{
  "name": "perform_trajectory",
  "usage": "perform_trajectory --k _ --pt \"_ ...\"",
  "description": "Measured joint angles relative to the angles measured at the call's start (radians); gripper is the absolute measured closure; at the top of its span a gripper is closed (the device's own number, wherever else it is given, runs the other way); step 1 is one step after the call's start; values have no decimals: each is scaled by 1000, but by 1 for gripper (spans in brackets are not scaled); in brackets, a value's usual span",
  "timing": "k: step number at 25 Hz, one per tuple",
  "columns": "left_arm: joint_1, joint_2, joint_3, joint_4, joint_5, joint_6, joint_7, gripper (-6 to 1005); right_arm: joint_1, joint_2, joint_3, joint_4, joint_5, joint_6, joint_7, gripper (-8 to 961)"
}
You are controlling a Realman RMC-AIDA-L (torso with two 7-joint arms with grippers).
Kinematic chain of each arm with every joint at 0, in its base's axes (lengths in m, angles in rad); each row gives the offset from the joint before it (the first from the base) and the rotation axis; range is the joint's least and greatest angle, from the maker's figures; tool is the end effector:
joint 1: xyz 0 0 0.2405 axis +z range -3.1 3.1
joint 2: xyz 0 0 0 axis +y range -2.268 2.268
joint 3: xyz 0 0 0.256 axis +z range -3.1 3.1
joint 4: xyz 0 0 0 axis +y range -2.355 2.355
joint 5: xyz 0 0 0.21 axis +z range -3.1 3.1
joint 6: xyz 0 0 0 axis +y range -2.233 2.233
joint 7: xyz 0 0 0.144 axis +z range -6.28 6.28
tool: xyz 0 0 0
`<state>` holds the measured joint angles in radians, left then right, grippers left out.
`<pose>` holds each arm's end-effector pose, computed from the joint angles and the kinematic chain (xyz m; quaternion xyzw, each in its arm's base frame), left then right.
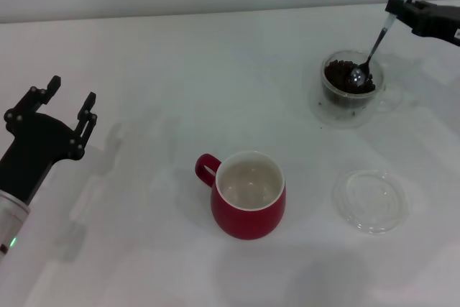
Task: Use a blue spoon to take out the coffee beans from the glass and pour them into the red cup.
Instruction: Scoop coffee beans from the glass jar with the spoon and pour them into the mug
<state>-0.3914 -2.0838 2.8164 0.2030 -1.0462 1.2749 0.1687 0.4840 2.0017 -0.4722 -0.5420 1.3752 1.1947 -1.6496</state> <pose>-0.3026 0.2880 -0.0640 -0.8034 -0.0611 -0.2394 0.5418 0.3346 0.3663 0.0713 -0.7779 0.3932 0.3171 0.3738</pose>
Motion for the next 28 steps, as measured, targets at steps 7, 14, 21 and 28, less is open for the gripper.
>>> perform_trajectory --k 7,14,21,28 --pt "-1 1 0 -14 0 -9 0 482 -8 2 7 38 33 -16 22 806" --pt "0 2 0 -14 0 -19 7 481 -13 2 18 70 79 -58 124 806" --pt "2 2 0 -28 0 -19 26 481 -18 -4 21 115 109 -87 208 806" --pt "-2 3 0 -40 1 -19 38 481 -41 -4 21 169 203 -102 241 806"
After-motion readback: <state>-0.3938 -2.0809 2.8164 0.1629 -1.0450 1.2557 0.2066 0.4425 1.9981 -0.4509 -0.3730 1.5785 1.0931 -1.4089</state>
